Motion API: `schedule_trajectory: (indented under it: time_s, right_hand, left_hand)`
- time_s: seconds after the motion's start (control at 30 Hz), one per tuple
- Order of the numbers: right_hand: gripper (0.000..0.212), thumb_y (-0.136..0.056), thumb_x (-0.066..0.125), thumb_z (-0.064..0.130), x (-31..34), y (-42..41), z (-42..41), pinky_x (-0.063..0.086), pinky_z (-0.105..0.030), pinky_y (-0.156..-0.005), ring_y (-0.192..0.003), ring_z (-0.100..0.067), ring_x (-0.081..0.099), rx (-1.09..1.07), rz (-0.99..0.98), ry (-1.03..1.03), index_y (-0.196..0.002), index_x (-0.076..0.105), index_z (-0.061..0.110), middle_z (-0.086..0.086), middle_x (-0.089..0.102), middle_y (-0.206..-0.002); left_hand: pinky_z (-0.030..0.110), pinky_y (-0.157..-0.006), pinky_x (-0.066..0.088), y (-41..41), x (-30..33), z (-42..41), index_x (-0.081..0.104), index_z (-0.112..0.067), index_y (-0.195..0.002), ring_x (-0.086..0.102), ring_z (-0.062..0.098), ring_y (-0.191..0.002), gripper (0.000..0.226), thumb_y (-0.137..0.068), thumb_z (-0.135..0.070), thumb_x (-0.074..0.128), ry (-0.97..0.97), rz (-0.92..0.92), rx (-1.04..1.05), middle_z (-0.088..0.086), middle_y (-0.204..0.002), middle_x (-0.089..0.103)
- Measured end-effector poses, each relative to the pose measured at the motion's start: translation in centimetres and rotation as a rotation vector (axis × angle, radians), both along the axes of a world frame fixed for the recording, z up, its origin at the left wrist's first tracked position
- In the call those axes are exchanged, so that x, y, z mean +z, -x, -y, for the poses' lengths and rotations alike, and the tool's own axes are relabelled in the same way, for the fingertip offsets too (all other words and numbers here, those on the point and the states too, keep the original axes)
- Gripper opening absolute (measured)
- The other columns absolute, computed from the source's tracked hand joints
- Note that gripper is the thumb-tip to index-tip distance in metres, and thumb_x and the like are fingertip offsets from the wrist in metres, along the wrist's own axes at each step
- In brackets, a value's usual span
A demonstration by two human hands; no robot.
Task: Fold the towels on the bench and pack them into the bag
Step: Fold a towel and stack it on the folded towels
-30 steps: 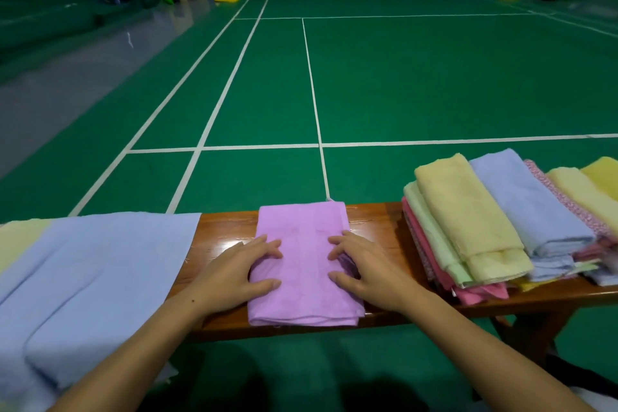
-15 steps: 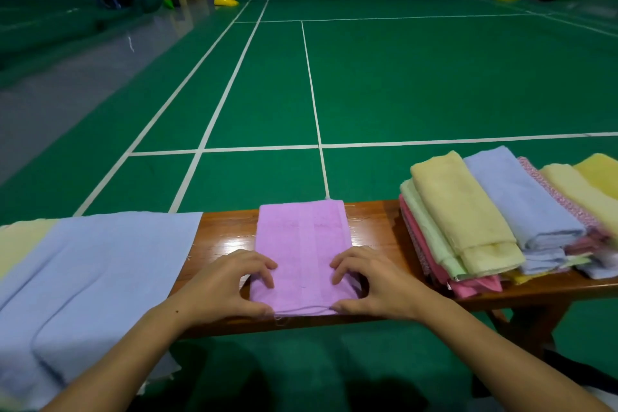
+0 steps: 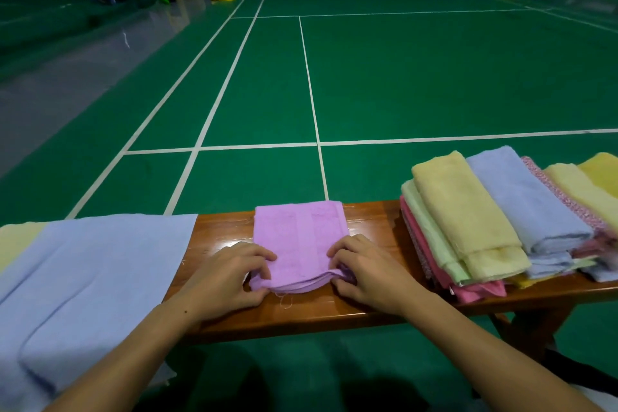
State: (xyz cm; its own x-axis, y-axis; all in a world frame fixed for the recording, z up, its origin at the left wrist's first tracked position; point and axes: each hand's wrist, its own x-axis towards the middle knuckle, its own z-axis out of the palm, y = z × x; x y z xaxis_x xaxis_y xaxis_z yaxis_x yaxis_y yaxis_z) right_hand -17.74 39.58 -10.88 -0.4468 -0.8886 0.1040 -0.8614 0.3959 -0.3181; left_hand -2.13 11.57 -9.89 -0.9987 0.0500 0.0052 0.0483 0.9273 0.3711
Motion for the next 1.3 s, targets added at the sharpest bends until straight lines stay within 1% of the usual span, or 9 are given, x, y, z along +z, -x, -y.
schedule_trajectory:
  time_s: [0.13,0.4,0.47,0.67,0.8,0.97,1.07,1.2,1.3]
  right_hand:
    - [0.034,-0.093,0.051,0.053,0.6,0.0,0.2,0.047,-0.033,-0.106,-0.123,-0.008,0.048,-0.039,0.138,0.032,-0.111,0.063,0.027,0.010,0.061,-0.132]
    - [0.014,-0.097,0.052,0.046,2.5,-1.3,-0.8,0.042,-0.038,-0.066,-0.071,-0.014,0.049,-0.057,0.347,0.060,-0.094,0.049,0.032,0.008,0.056,-0.078]
    - [0.015,-0.099,0.057,0.038,3.0,-1.5,-1.2,0.040,-0.036,-0.066,-0.069,-0.011,0.045,-0.022,0.418,0.027,-0.090,0.051,0.027,0.002,0.056,-0.078]
    - [0.023,-0.091,0.059,0.040,2.7,-2.0,-1.7,0.048,-0.042,-0.080,-0.080,-0.009,0.048,-0.051,0.710,0.064,-0.081,0.057,0.019,0.010,0.048,-0.078]
    - [0.028,-0.101,0.065,0.026,2.6,-1.6,-1.3,0.044,-0.031,-0.067,-0.074,-0.006,0.056,-0.171,0.894,0.194,-0.094,0.065,-0.001,0.005,0.060,-0.082]
    - [0.037,-0.091,0.084,0.022,3.8,-1.4,-1.5,0.052,-0.023,-0.062,-0.076,-0.010,0.072,-0.238,1.219,0.262,-0.117,0.071,-0.001,0.001,0.077,-0.083]
    - [0.037,-0.087,0.084,0.004,3.7,-0.9,-1.9,0.058,-0.025,-0.067,-0.070,-0.005,0.068,-0.215,1.189,0.227,-0.121,0.069,0.000,0.009,0.073,-0.071]
    - [0.019,-0.091,0.081,0.010,2.9,0.3,-1.6,0.059,-0.032,-0.081,-0.098,-0.022,0.075,-0.264,1.142,0.489,-0.108,0.075,0.002,-0.010,0.080,-0.103]
    - [0.013,-0.094,0.079,0.020,2.2,1.5,-1.0,0.060,-0.033,-0.084,-0.103,-0.019,0.073,-0.316,0.969,0.601,-0.104,0.078,0.012,-0.004,0.079,-0.107]
  left_hand:
    - [0.028,-0.098,0.056,-0.1,0.1,0.2,0.063,-0.039,-0.090,0.060,-0.007,-0.118,0.012,-0.085,-0.046,0.071,-0.186,0.011,0.075,-0.033,-0.125,0.066]
    - [0.036,-0.068,0.050,-1.1,1.7,-0.6,0.062,-0.031,-0.100,0.062,0.015,-0.071,0.010,-0.094,-0.038,0.066,-0.440,0.131,0.141,-0.007,-0.080,0.074]
    - [0.037,-0.067,0.043,-1.6,2.0,-0.7,0.061,-0.025,-0.104,0.057,0.030,-0.070,0.014,-0.098,-0.037,0.065,-0.498,0.230,0.123,-0.001,-0.077,0.075]
    - [0.038,-0.059,0.025,-2.8,2.5,-1.2,0.064,-0.020,-0.106,0.035,0.028,-0.062,0.016,-0.099,-0.034,0.066,-0.667,0.307,0.119,0.013,-0.072,0.056]
    - [0.038,-0.061,0.029,-2.1,2.7,-1.9,0.062,-0.015,-0.112,0.039,0.029,-0.071,0.037,-0.094,-0.045,0.075,-0.896,0.317,0.242,0.014,-0.078,0.056]
    - [0.028,-0.074,0.059,-1.1,3.5,-2.6,0.068,-0.004,-0.122,0.077,0.024,-0.088,0.046,-0.081,-0.004,0.089,-0.961,0.377,0.238,0.016,-0.098,0.080]
    - [0.028,-0.074,0.060,-0.7,3.8,-2.5,0.071,0.004,-0.111,0.076,0.023,-0.091,0.028,-0.089,-0.008,0.082,-0.973,0.266,0.224,0.014,-0.100,0.080]
    - [0.041,-0.095,0.060,0.2,3.7,-1.9,0.068,-0.008,-0.128,0.072,0.026,-0.116,0.030,-0.101,-0.019,0.066,-1.041,0.116,0.249,0.008,-0.123,0.076]
    - [0.051,-0.096,0.057,1.3,3.2,-2.0,0.065,-0.020,-0.132,0.071,0.025,-0.117,0.033,-0.103,-0.034,0.061,-1.085,0.092,0.295,0.006,-0.125,0.075]
